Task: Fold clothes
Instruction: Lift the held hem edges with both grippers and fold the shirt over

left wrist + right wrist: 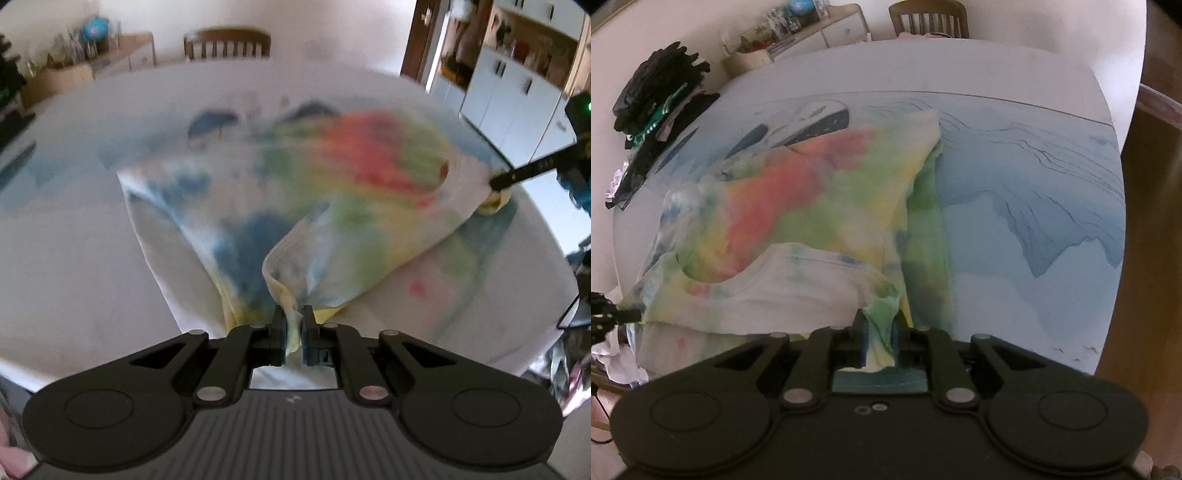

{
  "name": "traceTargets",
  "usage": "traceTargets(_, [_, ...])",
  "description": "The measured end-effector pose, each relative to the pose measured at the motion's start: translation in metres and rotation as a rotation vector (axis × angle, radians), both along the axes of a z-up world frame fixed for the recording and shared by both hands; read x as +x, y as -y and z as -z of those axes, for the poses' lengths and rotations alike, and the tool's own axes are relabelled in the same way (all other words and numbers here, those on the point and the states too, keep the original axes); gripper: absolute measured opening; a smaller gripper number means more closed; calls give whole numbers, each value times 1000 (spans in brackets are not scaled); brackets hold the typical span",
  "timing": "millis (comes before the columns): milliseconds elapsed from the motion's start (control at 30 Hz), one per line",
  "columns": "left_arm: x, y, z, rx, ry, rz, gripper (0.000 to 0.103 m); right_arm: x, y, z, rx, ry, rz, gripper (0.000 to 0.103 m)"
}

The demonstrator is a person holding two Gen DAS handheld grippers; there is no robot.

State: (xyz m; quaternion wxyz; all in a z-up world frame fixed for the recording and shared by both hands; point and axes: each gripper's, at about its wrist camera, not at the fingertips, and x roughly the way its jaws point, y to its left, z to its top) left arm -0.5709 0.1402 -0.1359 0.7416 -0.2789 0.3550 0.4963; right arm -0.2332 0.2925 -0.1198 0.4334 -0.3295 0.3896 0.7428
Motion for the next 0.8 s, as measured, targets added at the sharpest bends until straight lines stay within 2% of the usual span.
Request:
traceTargets(67, [1, 0, 2, -12, -12, 31, 7, -1, -1, -5, 0, -1, -42, 103])
traceTargets(133, [2, -1, 0, -24, -21, 74, 12, -1, 0, -13, 4, 5, -95, 103])
traceTargets(167, [1, -2, -4, -42, -16, 94, 17, -2, -1, -19, 10, 7, -126, 103])
traceTargets(233, [1, 1, -11, -71, 1, 125, 32, -6, -2, -29, 28, 15, -184, 103])
traceTargets(300, [2, 3, -20, -95, 17, 157, 60, -13, -5, -38, 40, 35, -246, 103])
traceTargets(367, [5, 4, -31, -88, 19, 183, 69, -19, -6, -43, 63, 48, -319, 103])
traceTargets(467, [13, -8, -41, -64, 8, 214, 69, -36, -14, -46, 87, 88, -421, 103])
traceTargets(600, [25, -42, -32, -55, -14, 211, 69, -57, -31, -35, 56, 106, -504, 103])
traceTargets(800, [38, -72, -12, -116, 43, 189, 68, -74, -35, -14, -14, 126, -598, 103])
